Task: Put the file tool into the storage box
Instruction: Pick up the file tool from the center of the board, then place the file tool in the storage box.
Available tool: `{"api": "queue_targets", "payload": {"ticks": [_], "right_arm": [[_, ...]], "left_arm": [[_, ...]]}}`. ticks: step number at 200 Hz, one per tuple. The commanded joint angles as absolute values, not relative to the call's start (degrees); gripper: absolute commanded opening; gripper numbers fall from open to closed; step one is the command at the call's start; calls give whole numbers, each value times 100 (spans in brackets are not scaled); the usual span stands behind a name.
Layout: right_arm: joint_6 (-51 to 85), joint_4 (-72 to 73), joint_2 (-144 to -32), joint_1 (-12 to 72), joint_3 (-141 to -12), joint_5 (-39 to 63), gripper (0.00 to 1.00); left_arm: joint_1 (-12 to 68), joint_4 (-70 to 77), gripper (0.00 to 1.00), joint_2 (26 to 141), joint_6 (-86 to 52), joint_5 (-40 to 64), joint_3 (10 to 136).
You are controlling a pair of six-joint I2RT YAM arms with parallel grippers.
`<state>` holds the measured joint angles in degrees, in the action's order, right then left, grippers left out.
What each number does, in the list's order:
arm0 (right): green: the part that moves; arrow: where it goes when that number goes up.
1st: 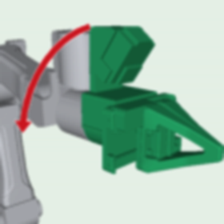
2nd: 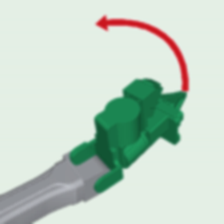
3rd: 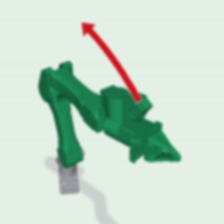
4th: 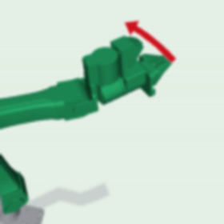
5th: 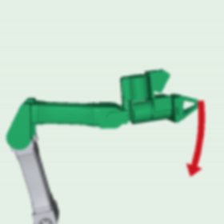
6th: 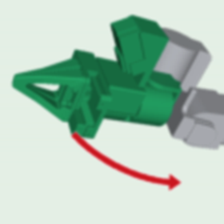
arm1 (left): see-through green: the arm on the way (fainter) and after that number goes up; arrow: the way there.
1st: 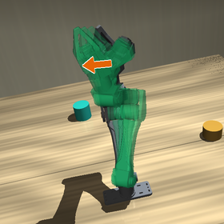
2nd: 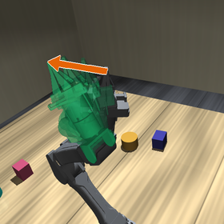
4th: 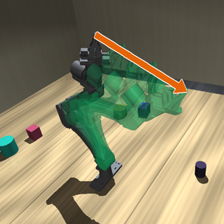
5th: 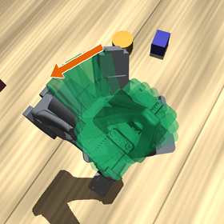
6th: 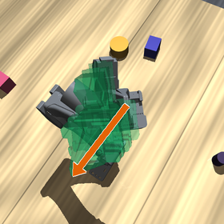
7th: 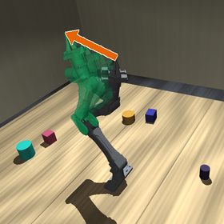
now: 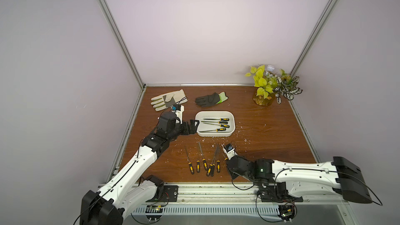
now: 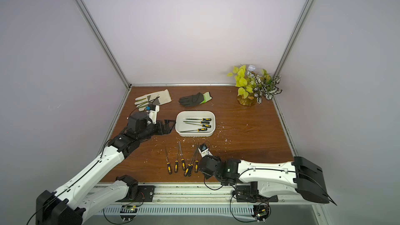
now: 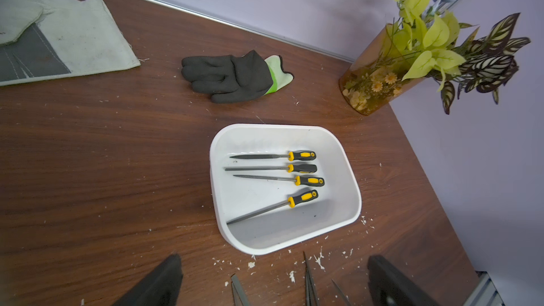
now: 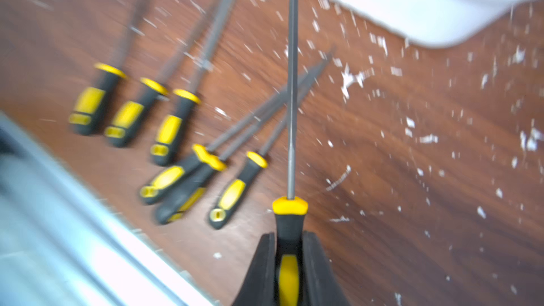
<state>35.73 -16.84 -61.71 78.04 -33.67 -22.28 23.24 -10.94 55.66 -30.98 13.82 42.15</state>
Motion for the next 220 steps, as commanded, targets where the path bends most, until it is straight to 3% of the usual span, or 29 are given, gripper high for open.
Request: {"api": "queue_targets", "payload": {"ticks": [1,21,42,122,161,220], "right_arm": [[2650,-1185,-5590,7822,-3338,-2119,1],[2087,-1066,-5183,7732,-3507,-2567,0],[1293,-654,-5026,7323,-3645,-2297,0],[-1001,199,-7006,4446,-4663,693,0],[-1857,1020,-7890,3967,-4623,1121,0],[-2365,674,-9002,3577,-5174,1428,0]], "left_arm": [[2268,-1159,100,5583,-3291,1621,4365],[2276,-961,100,5449,-3442,1726,4334],[2288,-651,100,5402,-3605,1701,4149],[2311,123,100,5531,-4437,1606,3747],[2312,-5,100,5580,-4381,1501,3743],[2315,-815,100,5355,-3813,1351,4099]]}}
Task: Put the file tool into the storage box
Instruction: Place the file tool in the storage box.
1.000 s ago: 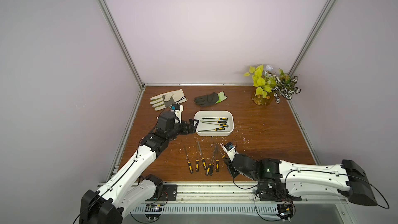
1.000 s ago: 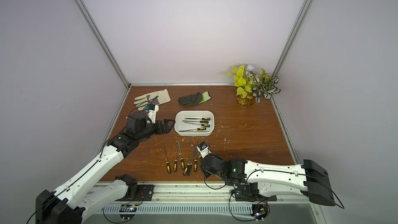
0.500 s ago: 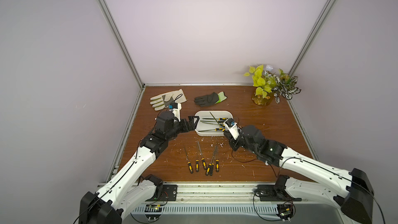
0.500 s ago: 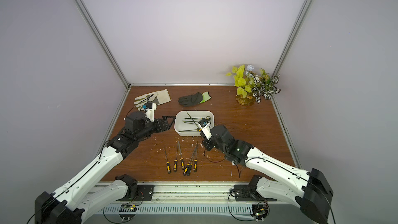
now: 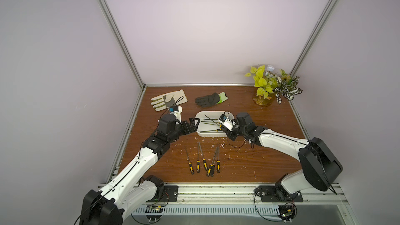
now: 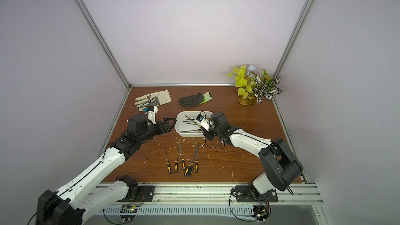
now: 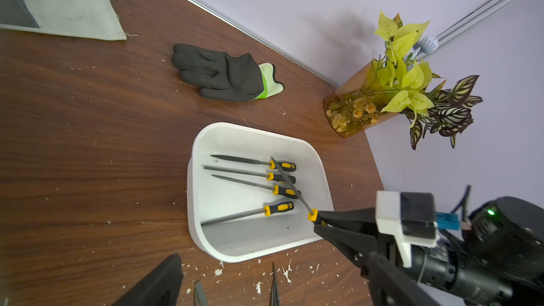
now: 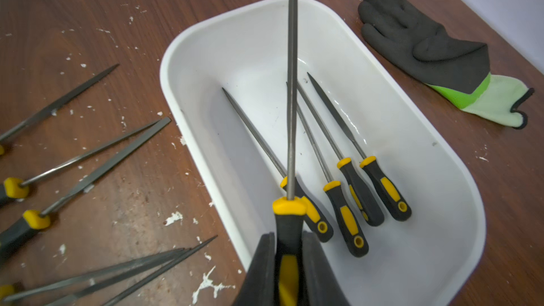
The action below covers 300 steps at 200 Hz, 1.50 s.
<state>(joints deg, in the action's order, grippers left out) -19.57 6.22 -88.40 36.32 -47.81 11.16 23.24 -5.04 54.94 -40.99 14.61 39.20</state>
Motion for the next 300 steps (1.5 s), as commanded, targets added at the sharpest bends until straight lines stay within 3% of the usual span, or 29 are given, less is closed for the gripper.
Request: {"api": "queue_targets", "payload": {"ticks": [1,26,58,73,134,158,199,242,267,300], "right_arm": [[-2369,658,-9019,3582,-5193,1430,0],[-2513,220,-9316,3568,-5526,1459,0],[-2552,-164,-9537,3565,-5826,1468,26],[-2549,-267,-9550,3568,-5921,1427,31],[-2029,-84,-9110,3568,-6004,823,37],[-952,-317,-8879,3568,-6177,339,38],[762,-327,-8051,3717,-5497,861,39],[3257,-241,-6777,4568,-4230,-207,40],[4037,-445,-6169,5475,-3643,-1218,42],[4526,-911,-6309,6094,-3402,-1398,44]], "left_arm": [[2313,-816,100,5354,-3810,1352,4093],[2316,-800,100,5408,-3797,1501,4054],[2312,-741,100,5477,-3857,1578,4031],[2314,-734,100,5458,-3879,1581,4017],[2312,-760,100,5290,-3942,1474,3920],[2312,-883,100,5369,-3903,1392,3911],[2313,-631,100,5317,-4132,1263,3589],[2358,-448,100,5541,-4368,1233,3268],[2504,-466,100,5475,-4467,991,3149],[2656,-600,100,5313,-4470,808,3083]]}}
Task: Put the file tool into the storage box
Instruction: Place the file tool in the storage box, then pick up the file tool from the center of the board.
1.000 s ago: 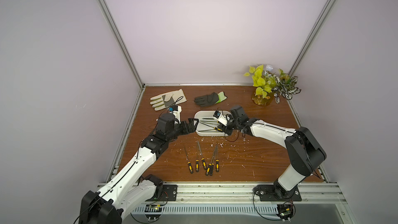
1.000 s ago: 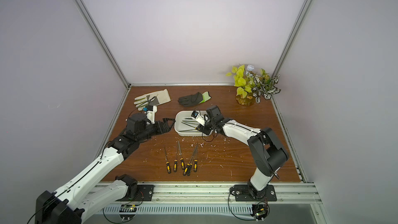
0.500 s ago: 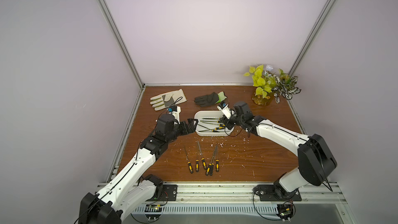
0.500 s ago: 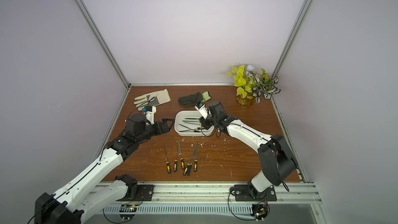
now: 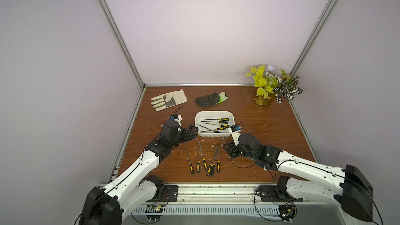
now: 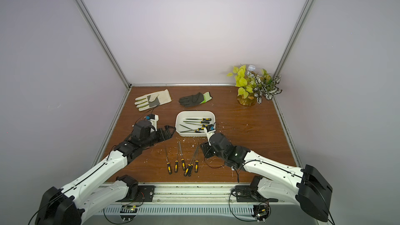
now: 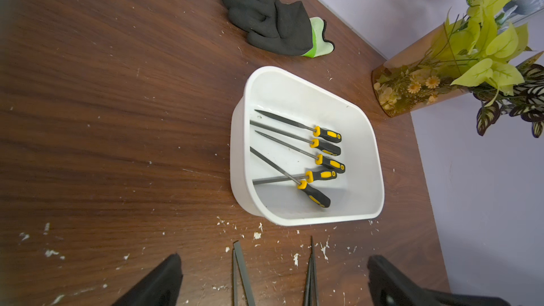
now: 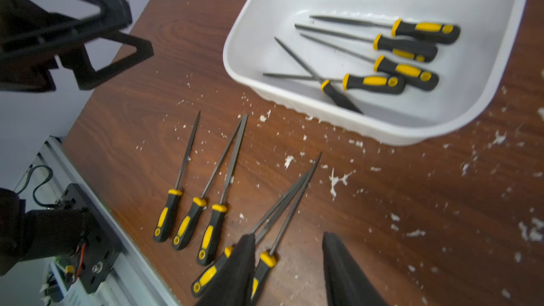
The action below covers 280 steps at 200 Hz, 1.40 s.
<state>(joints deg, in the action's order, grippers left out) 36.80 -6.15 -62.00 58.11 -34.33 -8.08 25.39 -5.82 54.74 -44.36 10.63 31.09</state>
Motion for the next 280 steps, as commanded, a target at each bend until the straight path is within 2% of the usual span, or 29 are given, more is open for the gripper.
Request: {"api": "queue_targets", "payload": {"ticks": [1,76,116,152,191,236,280], "right_arm": [[4535,-926,-6327,6119,-3406,-1402,44],[5120,-613,-7848,7413,-3763,-1582,47],[5287,-685,-8249,7550,-3876,-1822,50],[5275,-1458,-8374,7550,-3969,-2271,50],[5414,-1988,-7919,7550,-3660,-2591,50],[5051,-1152,-6660,7550,-2918,-2390,50],[4863,-1047,-6249,7539,-2734,-2501,52]], "left_arm": [[2660,-612,100,5311,-4463,804,3084],[2766,-569,100,5306,-4587,753,3040],[2810,-733,100,5221,-4566,774,3094],[2804,-774,100,5028,-4553,715,3041],[2812,-726,100,5156,-4542,787,3094],[2822,-598,100,5256,-4595,831,3077],[2836,-602,100,5206,-4620,894,3032]]}}
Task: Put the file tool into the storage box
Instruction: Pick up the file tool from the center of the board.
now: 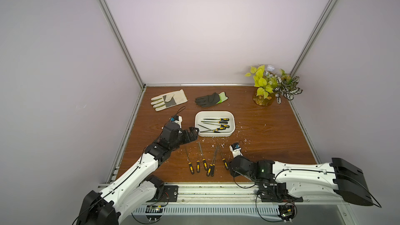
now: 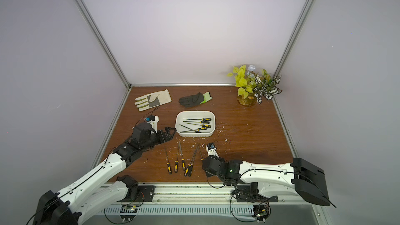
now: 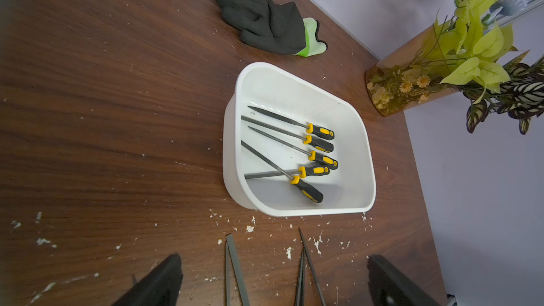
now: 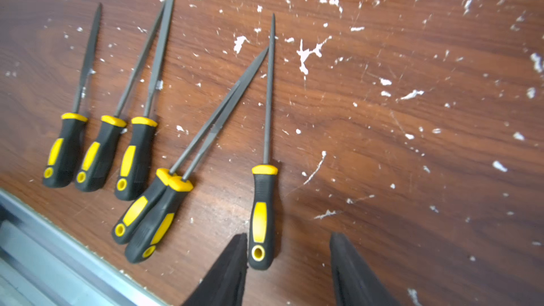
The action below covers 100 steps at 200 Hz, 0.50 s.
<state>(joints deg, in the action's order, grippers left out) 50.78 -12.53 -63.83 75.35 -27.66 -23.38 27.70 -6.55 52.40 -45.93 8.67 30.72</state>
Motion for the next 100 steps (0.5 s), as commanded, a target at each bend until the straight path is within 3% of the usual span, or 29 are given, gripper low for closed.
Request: {"api": "queue_targets", "payload": {"ticks": [1,73,100], "right_arm": [[4858,-1042,-6249,7540,-2734,-2499,52],[4530,-910,-7514,7541,-3281,-2030,51],[4518,-1106,-7986,7541,-3493,-2082,44]], "left_arm": [[2833,-604,100,5204,-4621,891,3032],[2854,-549,100,5247,-4659,932,3049],[2856,-538,100,5254,-4641,926,3045]]}}
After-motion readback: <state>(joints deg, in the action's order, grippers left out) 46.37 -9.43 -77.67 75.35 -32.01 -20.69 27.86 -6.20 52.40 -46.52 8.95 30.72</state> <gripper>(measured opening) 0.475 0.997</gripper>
